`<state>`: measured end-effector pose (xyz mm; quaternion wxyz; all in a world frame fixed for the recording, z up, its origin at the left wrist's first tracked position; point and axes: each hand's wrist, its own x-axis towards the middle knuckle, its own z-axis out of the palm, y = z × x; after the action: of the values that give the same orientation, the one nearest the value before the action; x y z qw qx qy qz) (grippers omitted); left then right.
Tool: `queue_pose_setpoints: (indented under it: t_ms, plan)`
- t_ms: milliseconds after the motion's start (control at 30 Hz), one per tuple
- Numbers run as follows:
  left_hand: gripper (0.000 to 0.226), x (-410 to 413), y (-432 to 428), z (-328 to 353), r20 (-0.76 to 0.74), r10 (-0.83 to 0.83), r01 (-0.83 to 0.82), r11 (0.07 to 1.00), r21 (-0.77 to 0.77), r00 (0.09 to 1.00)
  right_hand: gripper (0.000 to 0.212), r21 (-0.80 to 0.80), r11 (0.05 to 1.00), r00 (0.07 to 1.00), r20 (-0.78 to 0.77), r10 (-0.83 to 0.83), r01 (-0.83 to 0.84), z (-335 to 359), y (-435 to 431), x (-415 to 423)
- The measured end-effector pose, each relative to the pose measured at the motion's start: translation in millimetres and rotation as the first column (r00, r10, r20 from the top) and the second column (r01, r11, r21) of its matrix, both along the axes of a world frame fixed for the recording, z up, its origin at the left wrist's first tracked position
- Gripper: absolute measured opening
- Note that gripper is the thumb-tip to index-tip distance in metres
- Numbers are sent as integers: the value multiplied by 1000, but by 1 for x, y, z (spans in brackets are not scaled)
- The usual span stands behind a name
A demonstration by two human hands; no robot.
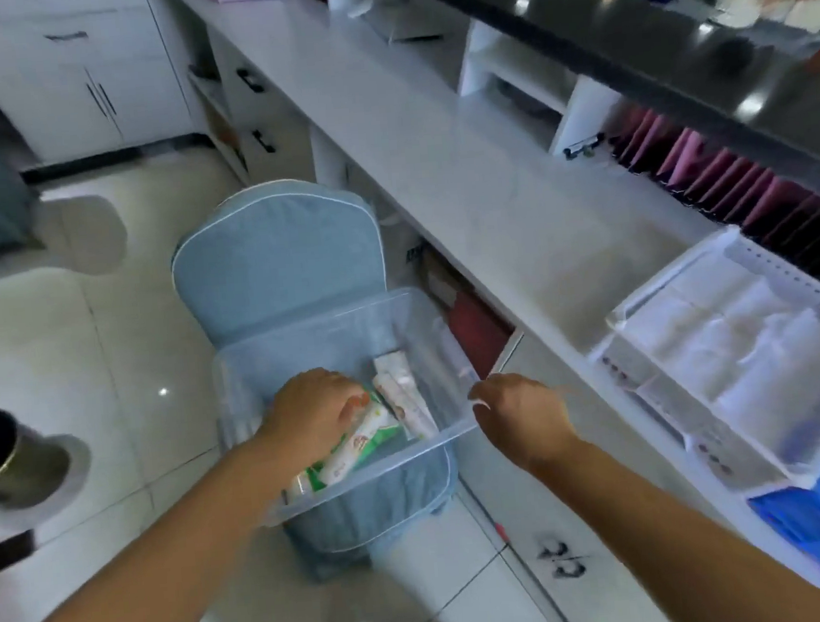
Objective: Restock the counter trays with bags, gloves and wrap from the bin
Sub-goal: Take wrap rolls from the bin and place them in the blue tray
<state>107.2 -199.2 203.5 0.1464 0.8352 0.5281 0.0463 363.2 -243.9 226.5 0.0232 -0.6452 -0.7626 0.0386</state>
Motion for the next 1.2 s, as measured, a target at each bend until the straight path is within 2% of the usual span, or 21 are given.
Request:
queue_pose_setpoints:
  t_ms: [133, 300, 567, 733, 933, 1100, 1200]
  plan:
    - [31, -53, 7, -28, -44, 126, -130, 986, -106, 991, 30, -113, 994, 1000, -30, -6, 3, -29, 13, -43]
    - [31, -78, 17, -59, -105, 185, -201, 965, -169, 977, 28, -191, 982, 999, -43, -3, -6, -64, 37, -66]
    - [31, -85, 49, -112, -174, 219, -266, 907, -327, 960, 25, -339, 941, 999, -51, -12, -6, -141, 109, -74]
    - [33, -75, 83, -161, -200, 265, -327, 838, -436, 943, 24, -471, 882, 1000, -11, -21, 14, -211, 164, -63]
    - [29, -52, 115, -223, -244, 219, -313, 825, -471, 945, 27, -559, 828, 998, 69, 0, 39, -281, 211, -47]
    - [25, -42, 129, -261, -263, 194, -299, 839, -454, 945, 19, -577, 809, 988, 149, -26, 108, -324, 226, -43]
    - [25, -41, 132, -276, -247, 237, -327, 834, -444, 940, 33, -598, 794, 989, 143, -27, 108, -347, 227, -43]
